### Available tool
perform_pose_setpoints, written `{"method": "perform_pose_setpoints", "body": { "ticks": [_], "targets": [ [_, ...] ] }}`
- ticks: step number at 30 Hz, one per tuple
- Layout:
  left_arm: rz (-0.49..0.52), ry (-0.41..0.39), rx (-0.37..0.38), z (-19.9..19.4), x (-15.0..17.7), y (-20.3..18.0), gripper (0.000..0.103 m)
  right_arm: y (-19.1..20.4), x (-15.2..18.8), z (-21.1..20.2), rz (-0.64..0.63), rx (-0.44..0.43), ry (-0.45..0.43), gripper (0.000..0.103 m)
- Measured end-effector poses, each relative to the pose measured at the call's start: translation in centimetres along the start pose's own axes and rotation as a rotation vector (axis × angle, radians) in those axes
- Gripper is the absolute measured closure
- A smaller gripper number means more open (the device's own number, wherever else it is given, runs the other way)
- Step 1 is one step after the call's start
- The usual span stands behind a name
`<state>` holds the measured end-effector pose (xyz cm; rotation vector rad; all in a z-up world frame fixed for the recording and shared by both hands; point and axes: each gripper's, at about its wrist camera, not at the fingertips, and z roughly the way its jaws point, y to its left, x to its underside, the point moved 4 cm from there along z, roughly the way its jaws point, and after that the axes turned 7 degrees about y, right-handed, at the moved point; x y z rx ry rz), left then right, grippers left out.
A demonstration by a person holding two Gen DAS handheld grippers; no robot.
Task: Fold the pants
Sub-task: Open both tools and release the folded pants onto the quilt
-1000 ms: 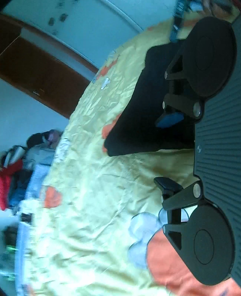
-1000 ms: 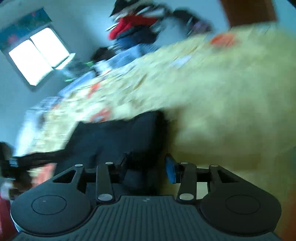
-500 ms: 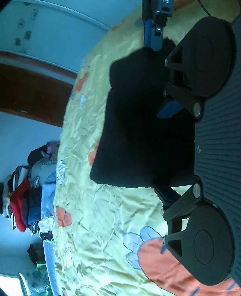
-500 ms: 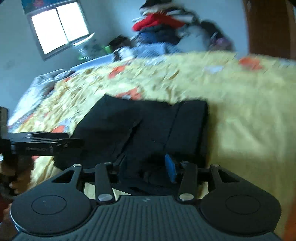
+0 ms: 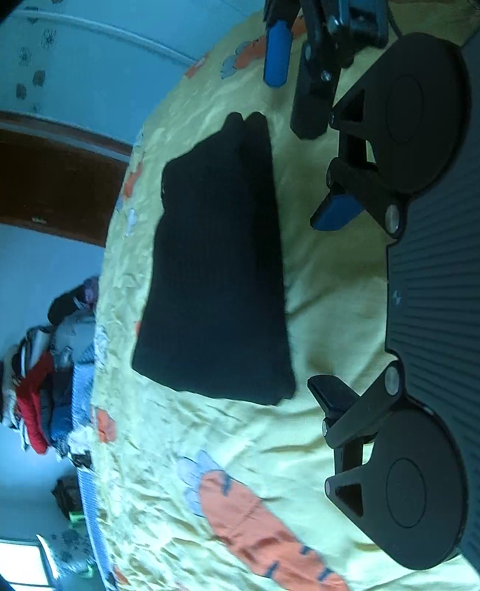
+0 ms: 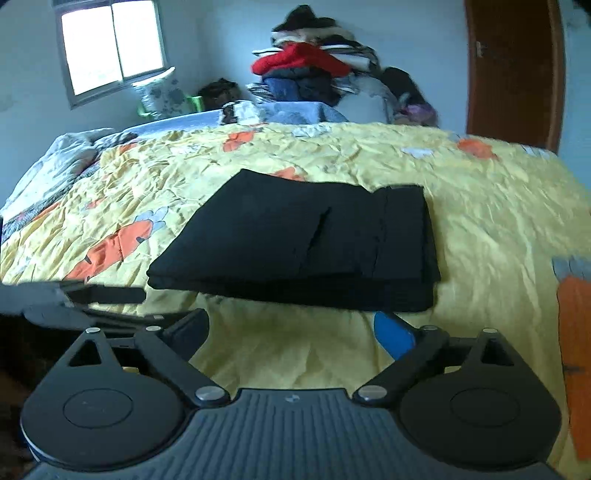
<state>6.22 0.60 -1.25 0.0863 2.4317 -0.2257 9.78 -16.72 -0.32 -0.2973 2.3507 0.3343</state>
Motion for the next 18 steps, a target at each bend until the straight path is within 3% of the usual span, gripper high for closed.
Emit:
{"method": "perform_pose_setpoints", "body": {
  "ticks": [4,8,9,11,14,16,18],
  "targets": [
    [-0.015,0.011,-0.029,0.0,0.5,0.5,0.015,0.0,0.3,-0.7,0.098,-0.004,0.037,0.006],
    [-0.020,-0.005,-0.077,-0.2,0.7,0.9,0.011,-1.2,-0.3,-2.6,0.382,-0.362,0.086,0.003],
    [-0.023,-0.006,-0.086,-0.1,0.8,1.0,0.011,-1.4,-0.5,-3.0,0.390,-0.400,0.066,0.000],
    [-0.027,-0.002,-0.098,0.1,0.9,1.2,0.011,-1.5,-0.3,-2.7,0.326,-0.299,0.033,0.000],
    [-0.011,-0.010,-0.120,0.3,1.1,1.0,0.009,-1.8,0.9,-0.6,0.233,-0.037,0.035,0.000],
    [0.010,-0.017,-0.141,0.4,1.2,0.7,0.008,-2.0,1.9,0.9,0.204,0.048,0.030,0.000],
    [0.019,-0.024,-0.153,0.5,1.3,0.5,0.007,-2.1,2.5,1.5,0.202,0.073,0.007,0.000]
  ]
}}
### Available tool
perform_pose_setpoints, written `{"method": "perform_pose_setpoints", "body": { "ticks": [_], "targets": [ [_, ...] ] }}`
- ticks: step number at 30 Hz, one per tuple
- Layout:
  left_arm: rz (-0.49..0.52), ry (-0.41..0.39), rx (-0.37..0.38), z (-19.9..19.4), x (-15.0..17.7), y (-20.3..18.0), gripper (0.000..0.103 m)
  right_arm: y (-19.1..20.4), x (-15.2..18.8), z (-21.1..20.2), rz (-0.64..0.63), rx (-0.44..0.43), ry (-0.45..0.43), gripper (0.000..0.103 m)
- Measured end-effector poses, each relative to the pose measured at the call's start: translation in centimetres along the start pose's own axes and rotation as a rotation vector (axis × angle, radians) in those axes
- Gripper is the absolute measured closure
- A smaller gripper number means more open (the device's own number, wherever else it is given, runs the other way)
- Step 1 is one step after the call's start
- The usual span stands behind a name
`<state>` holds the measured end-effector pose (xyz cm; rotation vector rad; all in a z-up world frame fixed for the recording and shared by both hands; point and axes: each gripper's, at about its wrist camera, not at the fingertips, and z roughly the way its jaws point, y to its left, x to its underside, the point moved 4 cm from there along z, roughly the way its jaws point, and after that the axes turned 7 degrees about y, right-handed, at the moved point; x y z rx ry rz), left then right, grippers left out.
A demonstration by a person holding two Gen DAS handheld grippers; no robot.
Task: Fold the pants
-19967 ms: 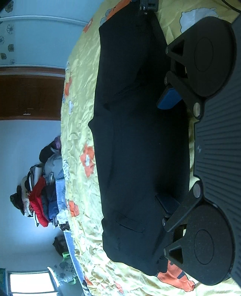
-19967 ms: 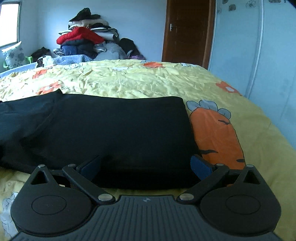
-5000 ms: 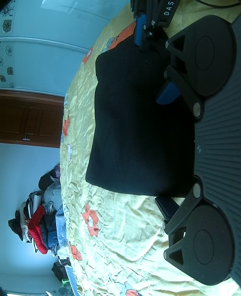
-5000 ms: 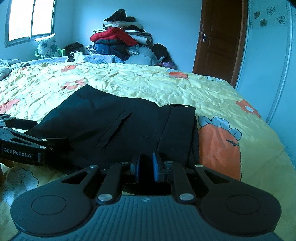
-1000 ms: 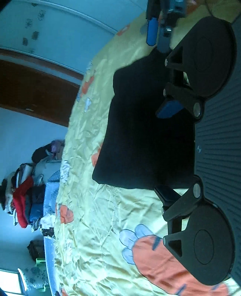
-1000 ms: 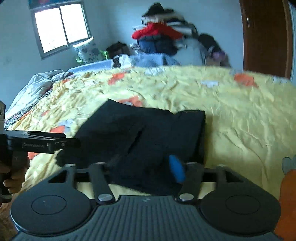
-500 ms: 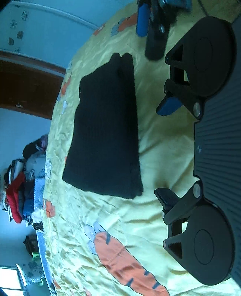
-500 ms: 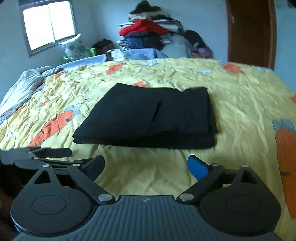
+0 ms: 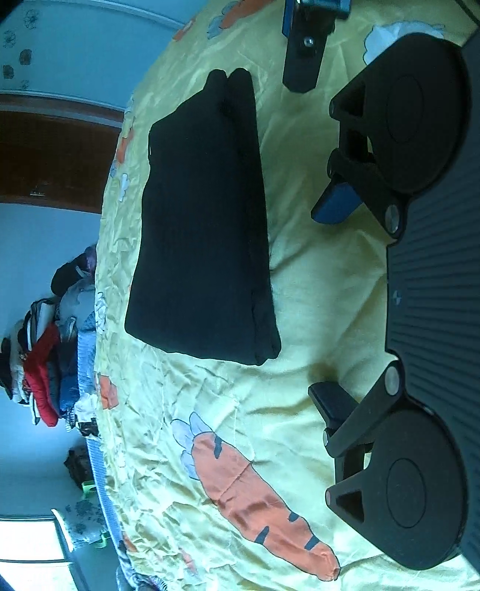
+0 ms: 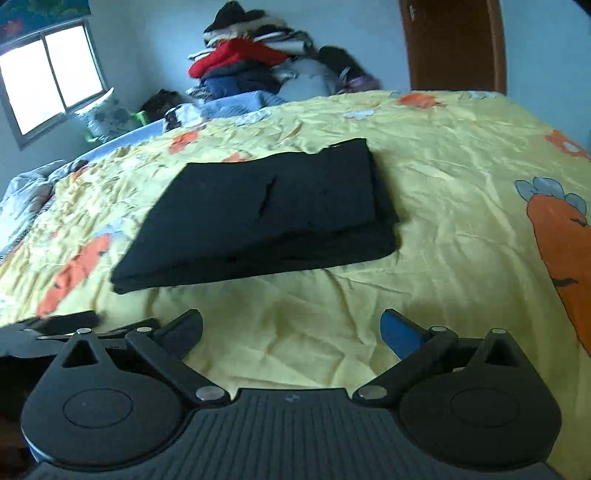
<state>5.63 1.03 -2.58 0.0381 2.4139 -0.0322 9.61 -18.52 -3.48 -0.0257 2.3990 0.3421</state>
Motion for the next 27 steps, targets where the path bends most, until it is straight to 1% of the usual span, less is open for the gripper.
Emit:
{"method": "perform_pose_setpoints", "body": {
  "ticks": [5,7,12,20,27],
  "targets": [
    [0.018,-0.021,-0.024,0.2,0.3,-0.6,0.003,0.5,0.6,0.5,-0.083,0.088,-0.051,0.000],
    [0.021,-0.027,-0.029,0.2,0.4,-0.7,0.002,0.4,0.6,0.8,-0.095,0.103,-0.049,0.000],
    [0.017,-0.034,-0.032,0.2,0.5,-0.6,0.001,-0.1,1.1,1.5,-0.084,0.108,-0.029,0.000],
    [0.017,-0.049,-0.037,0.2,0.7,-0.5,0.000,0.2,1.5,1.9,-0.135,0.125,-0.036,0.000],
    [0.002,-0.045,-0.019,0.3,0.7,-0.2,0.000,0.4,1.7,2.1,-0.153,0.139,-0.036,0.000]
  ]
}}
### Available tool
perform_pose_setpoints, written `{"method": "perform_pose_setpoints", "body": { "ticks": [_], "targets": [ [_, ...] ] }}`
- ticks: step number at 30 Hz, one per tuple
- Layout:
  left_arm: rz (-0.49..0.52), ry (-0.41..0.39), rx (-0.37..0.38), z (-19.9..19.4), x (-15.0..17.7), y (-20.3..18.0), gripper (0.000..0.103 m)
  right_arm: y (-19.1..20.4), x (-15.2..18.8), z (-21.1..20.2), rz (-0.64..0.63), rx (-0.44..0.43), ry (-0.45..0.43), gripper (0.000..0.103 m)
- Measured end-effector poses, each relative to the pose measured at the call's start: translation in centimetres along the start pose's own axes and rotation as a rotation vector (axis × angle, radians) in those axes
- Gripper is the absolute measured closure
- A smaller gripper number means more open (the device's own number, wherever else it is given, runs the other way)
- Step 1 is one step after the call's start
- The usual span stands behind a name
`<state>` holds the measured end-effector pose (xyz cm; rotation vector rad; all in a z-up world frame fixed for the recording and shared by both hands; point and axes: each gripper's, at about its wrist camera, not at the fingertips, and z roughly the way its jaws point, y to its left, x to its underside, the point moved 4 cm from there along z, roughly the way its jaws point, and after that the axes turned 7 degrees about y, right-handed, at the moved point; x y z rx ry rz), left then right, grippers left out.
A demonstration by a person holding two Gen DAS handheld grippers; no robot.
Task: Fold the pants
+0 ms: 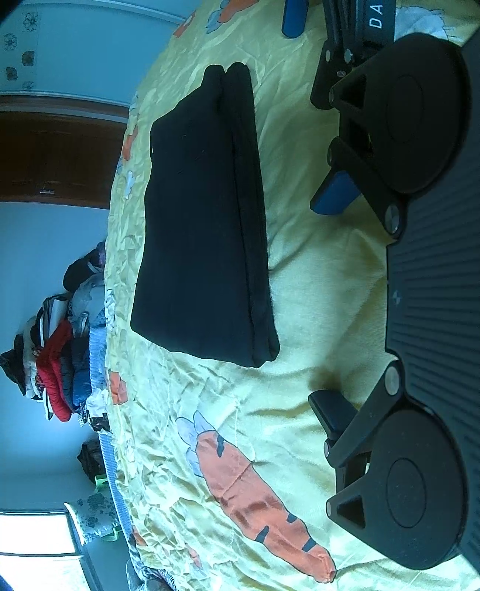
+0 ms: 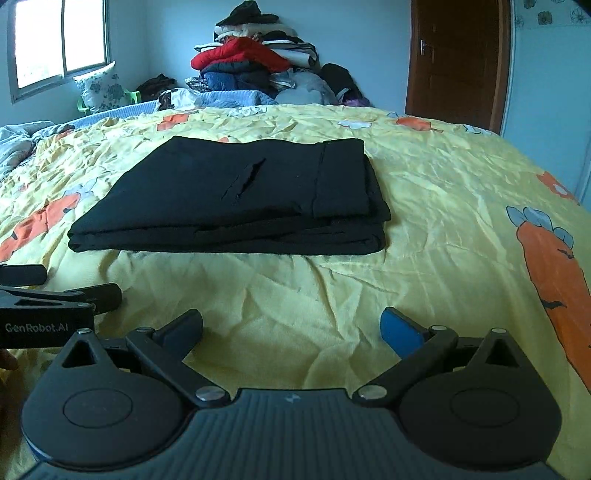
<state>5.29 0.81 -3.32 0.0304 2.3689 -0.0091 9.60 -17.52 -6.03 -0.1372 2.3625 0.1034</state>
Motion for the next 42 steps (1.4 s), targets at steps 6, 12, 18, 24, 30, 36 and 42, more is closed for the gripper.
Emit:
{"method": "perform_pose_setpoints", "body": {
  "ticks": [6,12,18,24,30,36,42],
  "targets": [
    [-0.002,0.001,0.002,0.00,0.02,-0.04,0.000,0.17,0.02,0.14,-0.011,0.011,0.005,0.000],
    [-0.002,0.001,0.002,0.00,0.03,-0.04,0.000,0.21,0.03,0.16,-0.011,0.011,0.005,0.000],
    [-0.001,0.001,0.002,-0.04,0.02,-0.04,0.000,0.21,0.03,0.16,-0.011,0.012,0.005,0.000],
    [0.013,0.003,0.012,-0.06,0.14,-0.09,0.000,0.25,0.05,0.16,-0.012,0.012,0.005,0.000],
    [0.011,0.003,0.016,-0.08,0.19,-0.04,0.000,0.22,0.07,0.14,-0.009,0.010,0.004,0.000],
    [0.009,0.003,0.016,-0.12,0.18,-0.03,0.000,0.25,0.07,0.15,-0.010,0.011,0.004,0.000],
    [0.009,0.003,0.017,-0.12,0.16,-0.01,0.000,0.23,0.05,0.18,-0.010,0.013,0.005,0.000]
  ]
}}
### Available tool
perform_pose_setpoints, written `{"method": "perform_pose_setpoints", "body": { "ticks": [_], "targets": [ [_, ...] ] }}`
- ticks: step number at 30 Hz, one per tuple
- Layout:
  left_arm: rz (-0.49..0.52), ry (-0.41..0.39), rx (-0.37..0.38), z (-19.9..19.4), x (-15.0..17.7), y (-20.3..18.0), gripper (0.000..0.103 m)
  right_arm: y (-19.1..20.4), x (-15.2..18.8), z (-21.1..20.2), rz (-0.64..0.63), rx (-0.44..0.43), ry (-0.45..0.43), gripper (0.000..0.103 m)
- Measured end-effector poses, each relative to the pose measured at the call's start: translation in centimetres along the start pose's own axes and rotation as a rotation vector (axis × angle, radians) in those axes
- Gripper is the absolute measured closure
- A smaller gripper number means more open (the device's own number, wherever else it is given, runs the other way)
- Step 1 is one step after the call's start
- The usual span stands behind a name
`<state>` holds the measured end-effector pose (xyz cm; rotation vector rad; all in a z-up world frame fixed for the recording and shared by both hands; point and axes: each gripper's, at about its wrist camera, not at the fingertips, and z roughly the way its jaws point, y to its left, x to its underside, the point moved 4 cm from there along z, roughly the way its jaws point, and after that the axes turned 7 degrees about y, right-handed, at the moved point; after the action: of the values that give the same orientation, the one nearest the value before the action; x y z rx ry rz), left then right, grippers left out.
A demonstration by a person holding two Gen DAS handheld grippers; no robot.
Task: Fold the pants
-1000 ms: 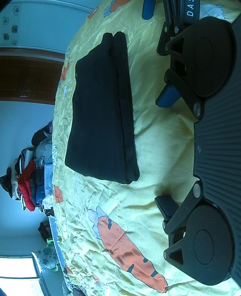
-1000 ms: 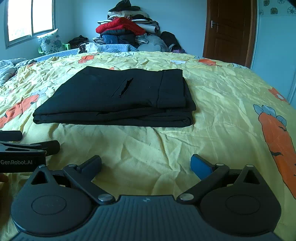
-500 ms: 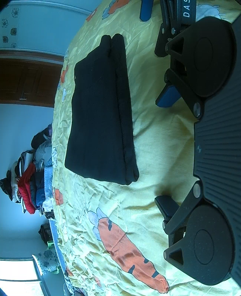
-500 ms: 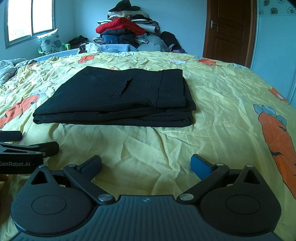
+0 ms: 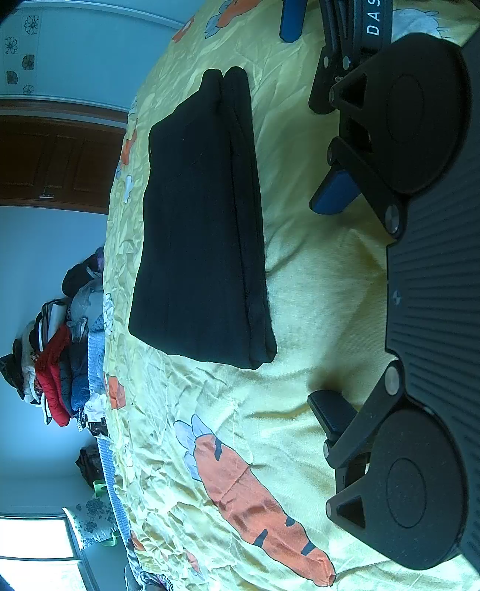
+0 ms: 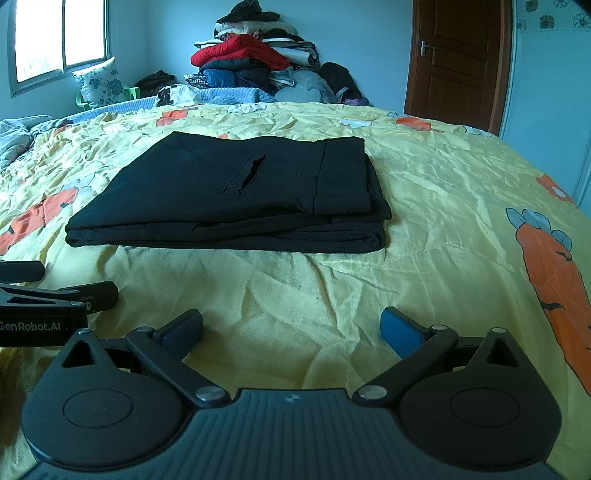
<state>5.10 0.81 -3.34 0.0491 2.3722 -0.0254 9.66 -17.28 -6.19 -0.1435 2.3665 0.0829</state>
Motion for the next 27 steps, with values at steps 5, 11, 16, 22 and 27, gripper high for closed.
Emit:
{"method": "perform_pose_setpoints", "body": {
  "ticks": [5,11,16,22,27],
  "targets": [
    [0.000,0.000,0.000,0.01,-0.01,0.03,0.000,-0.04,-0.02,0.05,0.003,0.001,-0.001,0.000],
    [0.000,0.000,0.000,0.02,-0.01,0.04,0.000,-0.73,-0.07,0.03,0.042,0.020,-0.007,0.000],
    [0.000,0.000,0.000,0.01,0.00,0.00,0.000,-0.54,-0.08,0.10,0.029,0.027,0.000,0.000],
    [0.000,0.000,0.000,0.00,-0.01,0.00,0.000,-0.67,-0.11,0.09,0.026,0.030,0.000,0.000],
    [0.000,0.000,0.000,0.02,-0.03,0.03,0.000,-0.62,-0.10,0.09,0.026,0.030,0.000,0.000]
  ]
}}
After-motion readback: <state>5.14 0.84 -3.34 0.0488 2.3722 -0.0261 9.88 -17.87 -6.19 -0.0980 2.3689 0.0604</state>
